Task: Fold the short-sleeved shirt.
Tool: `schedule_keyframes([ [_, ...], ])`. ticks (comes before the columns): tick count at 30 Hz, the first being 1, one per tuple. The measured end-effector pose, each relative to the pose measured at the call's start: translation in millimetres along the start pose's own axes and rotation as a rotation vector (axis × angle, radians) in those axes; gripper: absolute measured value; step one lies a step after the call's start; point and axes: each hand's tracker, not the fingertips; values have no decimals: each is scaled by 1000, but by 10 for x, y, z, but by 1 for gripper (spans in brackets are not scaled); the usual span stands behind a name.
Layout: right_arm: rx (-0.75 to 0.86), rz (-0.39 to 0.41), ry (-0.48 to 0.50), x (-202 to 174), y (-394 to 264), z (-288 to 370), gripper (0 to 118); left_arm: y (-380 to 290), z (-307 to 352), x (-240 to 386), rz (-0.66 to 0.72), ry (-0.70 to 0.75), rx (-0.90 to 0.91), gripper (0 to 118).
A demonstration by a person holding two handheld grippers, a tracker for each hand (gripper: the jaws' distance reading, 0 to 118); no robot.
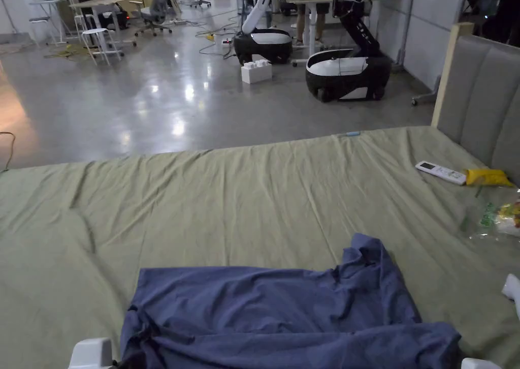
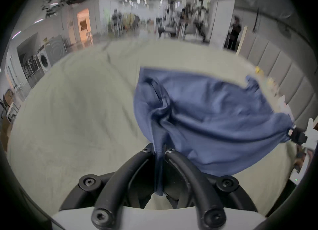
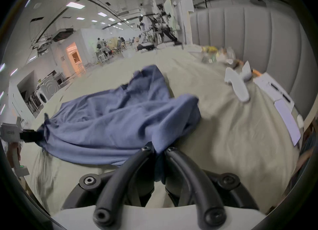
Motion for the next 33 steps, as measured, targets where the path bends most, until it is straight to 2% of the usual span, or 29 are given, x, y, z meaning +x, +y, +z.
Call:
schedule_keyframes([
  [2,18,66,-47,-121,102,135,8,69,384,-31,54,-47,88,8],
  [3,40,66,-49,-148,131,210,8,93,540,-51,83,-57,103,8],
  [6,81,0,1,-153,174,481,8,42,876,-141,125,-60,113,8],
  [11,86,2,1,-98,-36,1042,8,-485,1415,-283,229,-79,61,8],
  [16,-51,43,-15,-8,-382,1292,8,-1234,1688,-230,285,-68,-89,8],
  [19,-93,-10,-24,59,-557,1214,8,-1541,1611,-179,320,-60,-117,9],
  [20,-120,-33,-26,79,-595,1159,8,-1602,1546,-193,356,-45,-151,12],
  [21,-140,-44,-36,106,-642,1100,13,-1623,1491,-209,374,-35,-183,23],
  [22,-138,-55,-52,115,-669,1082,26,-1597,1465,-227,369,-17,-206,47],
  [23,-133,-61,-75,119,-682,1088,56,-1576,1478,-243,381,-1,-191,72],
  [24,-127,-68,-71,141,-671,1115,70,-1539,1554,-268,393,11,-135,76],
  [26,-58,-124,-15,167,-603,1253,70,-1406,1760,-261,369,23,-27,77],
  [28,31,-116,63,131,-501,1410,70,-1245,2002,-126,208,97,97,77],
  [31,162,12,116,-52,-210,1686,70,-991,2462,179,-34,171,343,79],
  [33,263,95,152,-227,-3,1841,70,-811,2716,325,-87,144,473,82],
])
